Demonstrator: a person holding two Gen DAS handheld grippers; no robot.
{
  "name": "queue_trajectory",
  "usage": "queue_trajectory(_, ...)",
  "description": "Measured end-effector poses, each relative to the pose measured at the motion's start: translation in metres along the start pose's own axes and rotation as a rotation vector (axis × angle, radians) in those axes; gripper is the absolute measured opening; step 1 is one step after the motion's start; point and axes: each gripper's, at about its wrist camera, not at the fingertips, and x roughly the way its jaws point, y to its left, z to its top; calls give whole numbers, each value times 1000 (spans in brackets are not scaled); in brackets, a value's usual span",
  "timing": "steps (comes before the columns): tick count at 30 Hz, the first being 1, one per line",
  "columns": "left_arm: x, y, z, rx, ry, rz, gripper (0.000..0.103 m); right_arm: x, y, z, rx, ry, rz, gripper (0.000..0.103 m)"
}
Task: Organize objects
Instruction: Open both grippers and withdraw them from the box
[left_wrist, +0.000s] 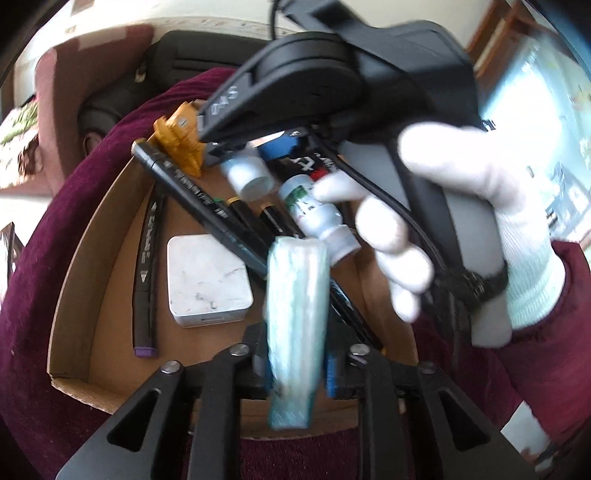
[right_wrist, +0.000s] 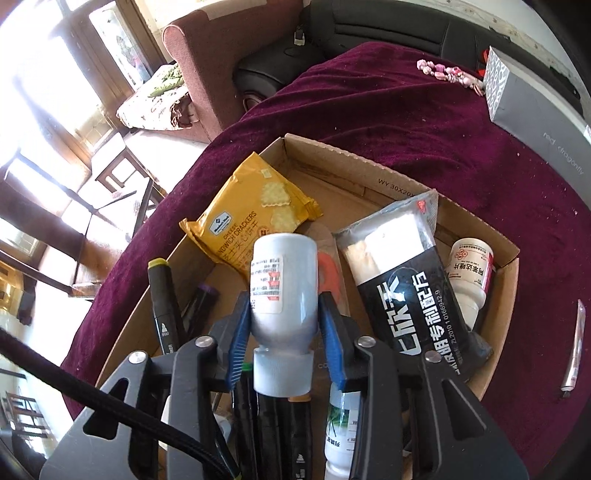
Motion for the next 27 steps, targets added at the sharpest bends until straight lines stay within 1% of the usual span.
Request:
queue_trajectory(1,-2,-2,0,10,-5,-3,33,-1,-1,1,8,-2,10,39)
queue_trajectory(2,-5,-3,-1,15,-12,-1,34,-3,-3,1,15,-4,19,40)
queue_trajectory(3,-8,-3,-1,14,-18,4,38,-5,-4,2,24,-9,23,40)
queue_trajectory(4,-11,-1,-1,7,-26,2,45,-8,-6,3,29,-18,27,40)
queue_trajectory(5,-13,1,-1,-4,-33,-10,48,-15,-7,4,36,-35,35,40)
queue_trajectory(6,-16,3,-1,-12,-40,-15,55,-20,-9,5,44,-48,40,42)
queue_trajectory(8,-23,6,-2,-18,-62,-5,61,-33,-11,7,59,-85,65,42)
queue_trajectory(9,-26,8,-3,-19,-68,-1,62,-42,-11,7,65,-113,98,44)
queue_trajectory(10,-30,8,-4,-19,-75,-2,62,-49,-9,7,66,-132,141,46)
queue_trajectory(11,-33,9,-7,-16,-79,-6,62,-54,-6,8,64,-138,228,55)
queue_trajectory(12,-37,9,-9,-11,-80,-9,62,-55,-3,8,64,-123,310,58)
queue_trajectory(14,-43,9,-14,0,-79,-13,62,-49,7,9,72,-57,521,58)
queue_trajectory(15,-46,8,-16,7,-80,-14,62,-45,12,9,71,-27,574,58)
queue_trajectory(16,-50,6,-19,18,-83,-14,62,-40,18,9,70,-1,609,58)
queue_trajectory(17,-50,6,-15,24,-85,-16,62,-32,25,9,66,27,625,58)
queue_trajectory(20,-52,3,-12,50,-93,-21,65,-13,40,8,49,92,639,58)
queue_trajectory(22,-55,-1,-13,70,-97,-20,66,-1,44,6,51,118,616,58)
queue_trajectory(24,-56,-6,-14,94,-99,-19,66,8,45,6,60,127,554,58)
queue_trajectory(27,-56,-13,-15,126,-100,-7,66,13,31,12,82,96,419,58)
